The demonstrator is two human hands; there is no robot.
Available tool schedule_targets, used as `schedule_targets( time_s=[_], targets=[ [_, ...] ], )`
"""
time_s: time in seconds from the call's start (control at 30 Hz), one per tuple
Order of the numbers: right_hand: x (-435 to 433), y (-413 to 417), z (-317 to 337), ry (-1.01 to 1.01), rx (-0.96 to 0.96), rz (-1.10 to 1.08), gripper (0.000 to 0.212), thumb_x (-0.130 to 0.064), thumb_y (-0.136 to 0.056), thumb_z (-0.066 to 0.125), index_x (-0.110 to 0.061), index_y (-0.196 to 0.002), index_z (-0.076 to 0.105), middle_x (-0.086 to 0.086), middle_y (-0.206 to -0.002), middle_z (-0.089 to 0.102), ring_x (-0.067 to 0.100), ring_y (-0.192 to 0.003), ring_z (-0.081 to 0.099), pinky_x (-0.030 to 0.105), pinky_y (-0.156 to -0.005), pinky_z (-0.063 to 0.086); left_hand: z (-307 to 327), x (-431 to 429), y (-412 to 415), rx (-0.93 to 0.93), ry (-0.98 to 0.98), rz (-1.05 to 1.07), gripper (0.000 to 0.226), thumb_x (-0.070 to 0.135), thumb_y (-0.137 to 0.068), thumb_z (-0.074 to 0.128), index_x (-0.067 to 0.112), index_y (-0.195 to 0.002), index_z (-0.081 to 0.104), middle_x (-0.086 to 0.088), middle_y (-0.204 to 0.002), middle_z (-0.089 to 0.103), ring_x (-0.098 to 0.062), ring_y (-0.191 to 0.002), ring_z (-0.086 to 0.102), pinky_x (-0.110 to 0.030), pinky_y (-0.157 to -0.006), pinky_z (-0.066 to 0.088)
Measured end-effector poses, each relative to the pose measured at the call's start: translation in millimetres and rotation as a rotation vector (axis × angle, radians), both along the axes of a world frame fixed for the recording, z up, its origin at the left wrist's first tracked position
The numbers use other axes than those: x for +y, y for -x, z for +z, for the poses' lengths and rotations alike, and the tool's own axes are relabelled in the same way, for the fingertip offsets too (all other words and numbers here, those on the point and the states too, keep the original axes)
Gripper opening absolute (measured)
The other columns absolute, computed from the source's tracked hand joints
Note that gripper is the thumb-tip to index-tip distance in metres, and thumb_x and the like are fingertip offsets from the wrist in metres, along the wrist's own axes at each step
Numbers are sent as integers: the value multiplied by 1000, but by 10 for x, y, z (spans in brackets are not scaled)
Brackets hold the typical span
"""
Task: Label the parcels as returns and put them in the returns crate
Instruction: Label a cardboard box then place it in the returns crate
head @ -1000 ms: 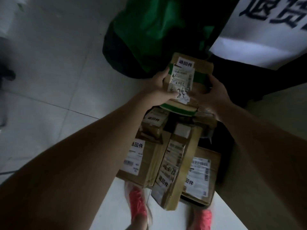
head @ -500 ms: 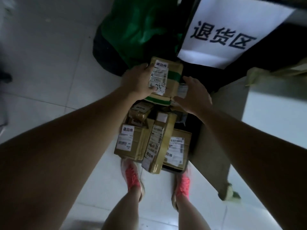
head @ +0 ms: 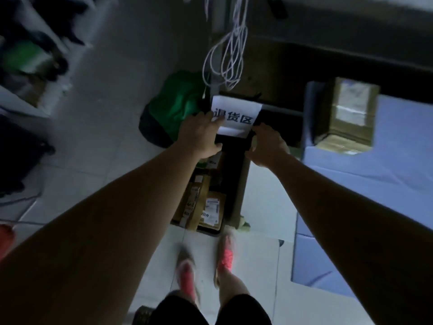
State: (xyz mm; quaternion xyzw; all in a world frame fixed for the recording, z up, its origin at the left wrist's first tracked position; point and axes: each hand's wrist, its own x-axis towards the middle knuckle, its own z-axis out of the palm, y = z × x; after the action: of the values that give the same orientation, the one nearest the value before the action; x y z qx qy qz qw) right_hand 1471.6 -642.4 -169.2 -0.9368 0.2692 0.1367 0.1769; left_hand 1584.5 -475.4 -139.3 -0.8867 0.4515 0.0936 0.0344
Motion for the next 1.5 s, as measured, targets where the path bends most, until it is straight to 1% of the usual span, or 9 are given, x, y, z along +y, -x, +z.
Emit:
schedule_targets(
  time_s=[0.23, 0.4, 0.5, 0.8, 0.93, 1.07, 1.3, 1.4, 1.5],
  targets=[
    [-293, 1201, 1318, 112, -30, -147, 76, -40, -80, 78, -20, -143, 42, 7, -145, 45, 32, -133, 45, 40, -104, 44, 1119, -229, 898, -81, 74, -54, 70, 51, -89, 60, 19, -147, 39, -10, -144, 46, -33, -129, 47, -43, -98, 45],
    [-439, 1902, 1859, 142, -65, -253, 81, -43, -79, 78, -20, -147, 39, 8, -144, 49, 30, -131, 47, 39, -102, 44, 1607, -464, 1569, -132, 145, -111, 50, 42, -84, 64, 17, -125, 52, -9, -127, 56, -32, -116, 55, -39, -82, 43],
    [-590, 2065, 2012, 120, -99, -267, 84, -45, -74, 80, -21, -146, 42, 7, -142, 51, 30, -129, 49, 40, -101, 45, 1709, -666, 1807, -155, 133, -124, 55, 43, -86, 64, 16, -131, 48, -11, -128, 53, -32, -118, 52, -40, -82, 41],
    [-1739, 1903, 1595, -82, -141, -298, 71, -31, -85, 76, -15, -145, 43, 11, -141, 53, 30, -131, 48, 36, -103, 41, 1179, -1854, 1680, 86, 128, 4, 71, 44, -87, 68, 16, -145, 37, -12, -139, 49, -32, -125, 50, -44, -94, 46],
    [-2379, 1627, 1178, -266, -123, -376, 76, -33, -87, 72, -14, -150, 34, 13, -144, 51, 31, -127, 53, 39, -106, 43, 759, -2510, 1466, 224, 174, 142, 45, 42, -88, 66, 19, -123, 51, -8, -113, 61, -29, -103, 61, -36, -73, 44],
    [-2845, 1375, 723, -509, -157, -524, 93, -37, -84, 76, -13, -156, 23, 13, -152, 42, 33, -133, 48, 45, -109, 43, 437, -3008, 1460, 462, 221, 376, 35, 43, -99, 52, 10, -111, 57, -9, -98, 63, -26, -88, 63, -39, -74, 53],
    [-2960, 1414, 320, -789, -335, -599, 65, -23, -79, 81, -14, -138, 55, 1, -124, 66, 22, -107, 65, 41, -90, 58, 357, -3265, 1684, 608, 476, 620, 23, 24, -89, 67, 18, -110, 64, 2, -92, 64, -15, -78, 57, -19, -53, 37],
    [-2973, 1544, 430, -790, -387, -566, 58, -21, -81, 80, -15, -135, 57, -3, -116, 66, 19, -102, 66, 30, -79, 58, 485, -3318, 1823, 604, 520, 629, 20, 25, -87, 69, 20, -106, 65, 6, -86, 63, -12, -76, 58, -23, -55, 38],
    [-3049, 1820, 647, -801, -458, -551, 54, -21, -83, 78, -16, -132, 59, -6, -111, 65, 20, -101, 66, 34, -83, 59, 657, -3357, 2040, 609, 546, 585, 25, 27, -84, 73, 21, -107, 66, 2, -99, 68, -20, -93, 63, -27, -70, 47]
  ],
)
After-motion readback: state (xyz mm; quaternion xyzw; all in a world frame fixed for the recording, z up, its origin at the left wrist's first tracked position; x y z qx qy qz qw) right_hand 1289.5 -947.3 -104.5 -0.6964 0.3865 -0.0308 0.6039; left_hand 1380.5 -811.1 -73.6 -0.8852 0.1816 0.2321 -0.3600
